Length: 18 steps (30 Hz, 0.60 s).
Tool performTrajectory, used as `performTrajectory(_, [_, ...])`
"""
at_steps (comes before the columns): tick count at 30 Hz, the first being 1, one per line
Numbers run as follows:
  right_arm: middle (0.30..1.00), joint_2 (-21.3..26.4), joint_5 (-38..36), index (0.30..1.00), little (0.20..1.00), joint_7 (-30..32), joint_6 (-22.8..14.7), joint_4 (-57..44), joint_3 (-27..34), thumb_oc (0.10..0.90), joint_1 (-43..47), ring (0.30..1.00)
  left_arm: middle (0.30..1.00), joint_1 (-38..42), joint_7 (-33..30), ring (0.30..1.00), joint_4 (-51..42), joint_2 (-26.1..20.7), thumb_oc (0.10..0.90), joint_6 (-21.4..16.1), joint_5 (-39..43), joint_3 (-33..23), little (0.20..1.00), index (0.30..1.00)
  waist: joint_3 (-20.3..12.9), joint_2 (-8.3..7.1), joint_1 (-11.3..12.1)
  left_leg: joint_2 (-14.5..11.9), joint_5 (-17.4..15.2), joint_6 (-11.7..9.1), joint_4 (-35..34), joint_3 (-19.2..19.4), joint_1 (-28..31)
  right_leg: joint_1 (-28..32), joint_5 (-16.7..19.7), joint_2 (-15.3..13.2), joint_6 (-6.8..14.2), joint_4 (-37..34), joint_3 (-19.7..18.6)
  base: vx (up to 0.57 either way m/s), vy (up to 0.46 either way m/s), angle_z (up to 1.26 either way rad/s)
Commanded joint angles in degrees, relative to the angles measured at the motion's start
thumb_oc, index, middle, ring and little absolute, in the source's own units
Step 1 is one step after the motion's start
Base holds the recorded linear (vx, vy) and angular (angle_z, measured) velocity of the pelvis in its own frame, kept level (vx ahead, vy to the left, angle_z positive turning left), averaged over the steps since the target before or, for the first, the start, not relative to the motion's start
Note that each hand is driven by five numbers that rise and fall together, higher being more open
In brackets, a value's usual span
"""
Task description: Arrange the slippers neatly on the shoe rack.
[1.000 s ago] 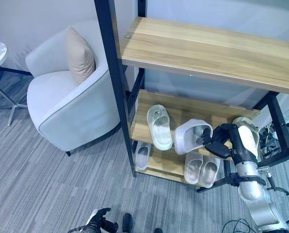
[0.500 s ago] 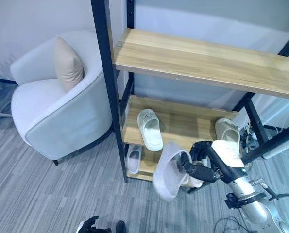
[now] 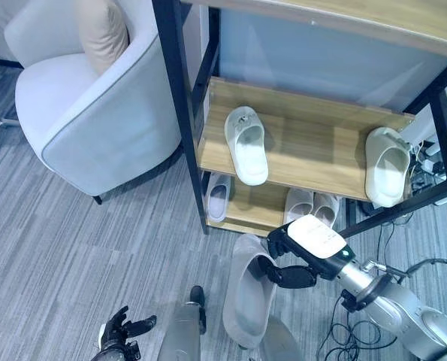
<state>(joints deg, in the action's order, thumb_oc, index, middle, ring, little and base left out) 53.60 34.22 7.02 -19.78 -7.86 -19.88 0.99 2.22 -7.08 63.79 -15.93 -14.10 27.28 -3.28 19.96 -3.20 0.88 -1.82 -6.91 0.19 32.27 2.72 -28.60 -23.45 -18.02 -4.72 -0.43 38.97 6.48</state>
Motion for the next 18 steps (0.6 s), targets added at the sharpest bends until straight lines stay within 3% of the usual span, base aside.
performTrajectory(1, [0.300, -0.38, -2.15, 0.300, 0.300, 8.93, 1.63, 0.81, 2.49, 0.400, 10.42, 0.300, 0.900, 1.83, -2.55, 0.900, -4.43, -3.01, 0.800, -6.75, 7.48, 0.73, 0.900, 0.900, -2.86, 1.57, 1.64, -4.52, -11.45, -1.28, 17.18, -2.35, -11.14, -14.20, -0.45, -3.67, 4.00, 7.12, 0.96, -0.07, -0.033, -0.04])
performTrajectory(3, [0.300, -0.23, -2.23, 0.300, 0.300, 10.25, 2.08, 1.39, 2.55, 0.400, 12.62, 0.300, 0.900, 2.23, -3.29, 0.900, -5.47, -3.02, 0.800, -7.32, 8.54, 0.89, 0.900, 0.900, -3.59, 1.77, 1.64, -4.52, -12.30, -1.12, 20.39, -2.70, -15.84, -19.05, -1.61, -3.52, 3.64, 10.55, 0.81, -0.10, -0.032, -0.04])
performTrajectory(4, [0.300, 0.23, -1.87, 0.300, 0.300, 12.48, 2.69, 1.79, 3.81, 0.400, 15.11, 0.300, 0.900, 2.55, -3.60, 0.900, -7.99, -2.85, 0.800, -8.18, 9.43, 1.90, 0.900, 0.900, -3.26, 2.18, 1.87, -4.64, -13.37, -0.65, 24.75, -3.56, -21.34, -24.42, -3.35, -3.56, 2.48, 14.80, 0.04, -0.07, -0.017, 0.01])
performTrajectory(6, [0.300, 0.68, -1.08, 0.300, 0.300, 13.88, 2.83, 2.08, 4.53, 0.400, 15.96, 0.300, 0.900, 2.55, -3.68, 0.900, -9.63, -2.86, 0.800, -8.79, 10.33, 2.03, 0.900, 0.900, -3.58, 2.48, 2.03, -4.69, -14.20, -0.43, 27.42, -3.93, -24.58, -27.80, -4.34, -3.54, 1.95, 17.65, -0.50, -0.09, -0.025, 0.03])
performTrajectory(8, [0.300, 3.76, 2.90, 0.300, 0.300, 18.43, 4.05, 3.36, 6.00, 0.400, 19.82, 0.300, 0.900, 1.81, -4.40, 0.900, -13.79, -3.03, 0.800, -10.78, 12.65, 1.99, 0.900, 0.900, -3.84, 2.94, 2.90, -4.96, -16.67, 0.33, 35.03, -5.09, -32.58, -36.10, -7.28, -3.72, 0.40, 25.70, -1.74, -0.06, -0.039, 0.00])
performTrajectory(10, [0.300, 4.17, 3.75, 0.300, 0.300, 19.80, 4.52, 4.47, 6.22, 0.400, 21.07, 0.300, 0.900, 1.81, -4.79, 0.900, -14.30, -2.91, 0.800, -11.01, 12.81, 1.94, 0.900, 0.900, -3.91, 3.03, 3.07, -4.98, -17.68, 0.68, 37.74, -5.41, -35.09, -38.78, -8.12, -3.70, -0.15, 28.55, -2.26, -0.03, -0.021, -0.05])
performTrajectory(11, [0.300, 4.49, 4.03, 0.300, 0.300, 22.02, 5.75, 5.99, 7.03, 0.400, 23.53, 0.300, 0.900, 1.61, -6.50, 0.900, -16.62, -3.00, 0.800, -11.72, 13.03, 2.32, 0.900, 0.900, -3.50, 3.41, 3.61, -4.76, -19.32, 1.26, 43.02, -6.24, -39.68, -43.30, -9.77, -3.68, -1.14, 34.02, -3.00, -0.03, -0.016, -0.04])
performTrajectory(18, [0.300, 6.91, 3.47, 0.300, 0.300, 27.58, 8.08, 10.63, 6.84, 0.400, 31.37, 0.300, 0.900, 2.09, -8.61, 0.900, -17.40, -2.68, 0.800, -12.75, 14.64, 3.16, 0.900, 0.900, -2.48, 4.09, 4.39, -3.55, -25.50, 2.96, 59.97, -7.40, -51.70, -55.76, -14.96, -3.26, -3.66, 50.49, -4.72, 0.06, -0.005, 0.01])
